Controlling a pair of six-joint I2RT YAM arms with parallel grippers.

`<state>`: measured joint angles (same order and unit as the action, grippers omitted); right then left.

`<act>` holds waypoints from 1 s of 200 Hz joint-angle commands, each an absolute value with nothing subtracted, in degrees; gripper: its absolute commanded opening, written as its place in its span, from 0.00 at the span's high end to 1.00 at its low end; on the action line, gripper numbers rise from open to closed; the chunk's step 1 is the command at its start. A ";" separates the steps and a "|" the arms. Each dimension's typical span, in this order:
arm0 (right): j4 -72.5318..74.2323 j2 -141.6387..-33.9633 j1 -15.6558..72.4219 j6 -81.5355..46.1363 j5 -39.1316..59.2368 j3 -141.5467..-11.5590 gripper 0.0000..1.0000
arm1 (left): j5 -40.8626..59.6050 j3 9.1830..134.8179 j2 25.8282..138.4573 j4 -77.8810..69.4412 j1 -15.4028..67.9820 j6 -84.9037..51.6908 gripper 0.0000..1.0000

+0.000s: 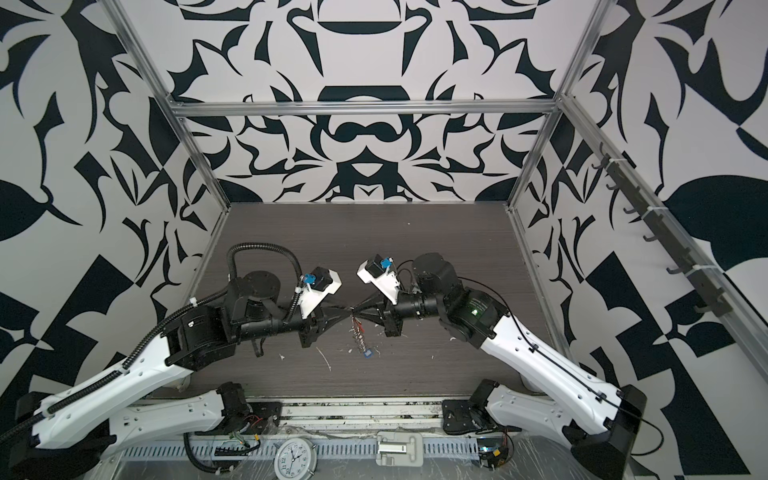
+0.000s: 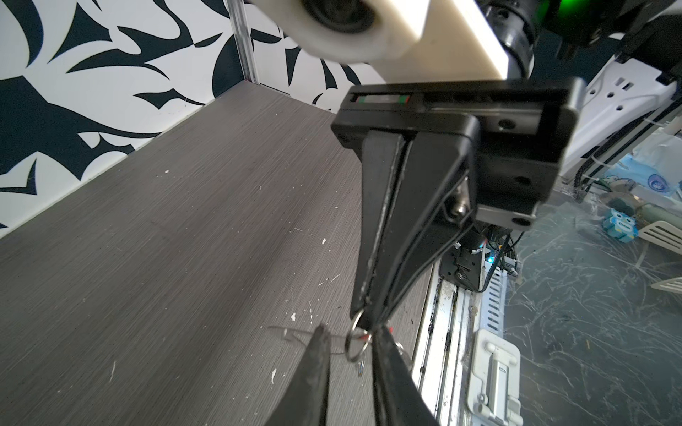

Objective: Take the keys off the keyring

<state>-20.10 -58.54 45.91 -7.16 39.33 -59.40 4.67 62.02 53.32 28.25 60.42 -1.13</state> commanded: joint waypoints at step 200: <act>-18.66 -55.99 46.05 -6.33 37.88 -61.48 1.00 | 6.56 62.62 53.83 27.85 60.27 -1.51 0.74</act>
<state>-21.65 -56.77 45.91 -6.24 37.04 -59.42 5.23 62.02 54.46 28.53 60.42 -1.48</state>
